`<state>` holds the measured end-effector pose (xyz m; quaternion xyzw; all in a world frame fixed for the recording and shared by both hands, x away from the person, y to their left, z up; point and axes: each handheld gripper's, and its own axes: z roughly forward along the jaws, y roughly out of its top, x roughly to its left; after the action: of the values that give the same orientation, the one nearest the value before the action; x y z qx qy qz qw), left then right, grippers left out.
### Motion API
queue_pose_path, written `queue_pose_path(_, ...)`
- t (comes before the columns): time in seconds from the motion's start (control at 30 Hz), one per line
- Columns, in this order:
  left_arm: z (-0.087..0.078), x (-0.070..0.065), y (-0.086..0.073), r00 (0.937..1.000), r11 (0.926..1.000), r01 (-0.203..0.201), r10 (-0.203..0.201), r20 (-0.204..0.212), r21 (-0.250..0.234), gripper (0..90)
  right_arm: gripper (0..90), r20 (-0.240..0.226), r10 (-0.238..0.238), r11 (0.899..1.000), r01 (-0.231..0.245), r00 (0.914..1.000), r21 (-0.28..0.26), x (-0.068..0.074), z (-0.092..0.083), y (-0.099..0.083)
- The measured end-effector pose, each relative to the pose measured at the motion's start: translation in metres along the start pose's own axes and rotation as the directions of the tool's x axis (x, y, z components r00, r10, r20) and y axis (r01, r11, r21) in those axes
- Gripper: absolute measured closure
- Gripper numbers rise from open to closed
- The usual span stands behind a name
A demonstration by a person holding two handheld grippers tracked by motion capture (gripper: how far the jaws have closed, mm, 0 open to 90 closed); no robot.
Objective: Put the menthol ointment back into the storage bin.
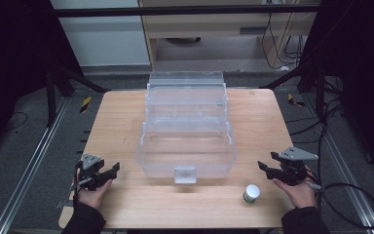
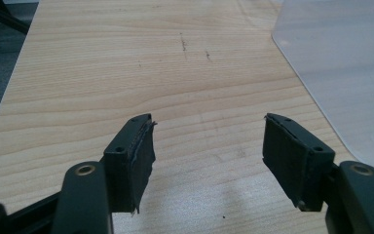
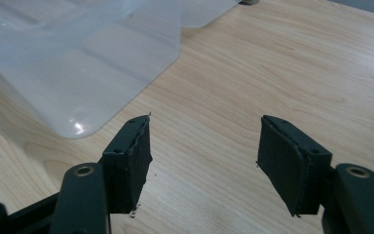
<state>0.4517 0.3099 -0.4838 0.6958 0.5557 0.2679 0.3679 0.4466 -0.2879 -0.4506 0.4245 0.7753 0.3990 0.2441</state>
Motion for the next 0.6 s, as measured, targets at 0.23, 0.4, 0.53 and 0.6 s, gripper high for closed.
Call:
queue_pose_path(0.23, 0.0, -0.001, 0.0, 0.9999, 1.0, -0.01, 0.01, 0.004, 0.002, 35.6, 33.0, -0.025, -0.039, 0.999, 0.039, 0.9989, 0.005, 0.002, -0.01, 0.023)
queue_pose_path(0.4, -0.001, -0.001, 0.0, 1.0, 1.0, -0.009, 0.009, 0.004, 0.0, 35.8, 30.7, -0.044, -0.052, 0.998, 0.053, 0.9977, 0.021, 0.004, -0.016, 0.038)
queue_pose_path(0.53, 0.0, -0.001, 0.0, 0.9999, 0.9999, -0.011, 0.011, 0.004, -0.001, 36.0, 28.5, -0.052, -0.086, 0.995, 0.088, 0.9949, 0.036, 0.005, -0.021, 0.049)
queue_pose_path(0.6, 0.0, -0.001, 0.0, 0.9999, 0.9999, -0.011, 0.011, 0.005, 0.0, 36.0, 28.3, -0.055, -0.095, 0.994, 0.098, 0.9939, 0.039, 0.006, -0.021, 0.051)
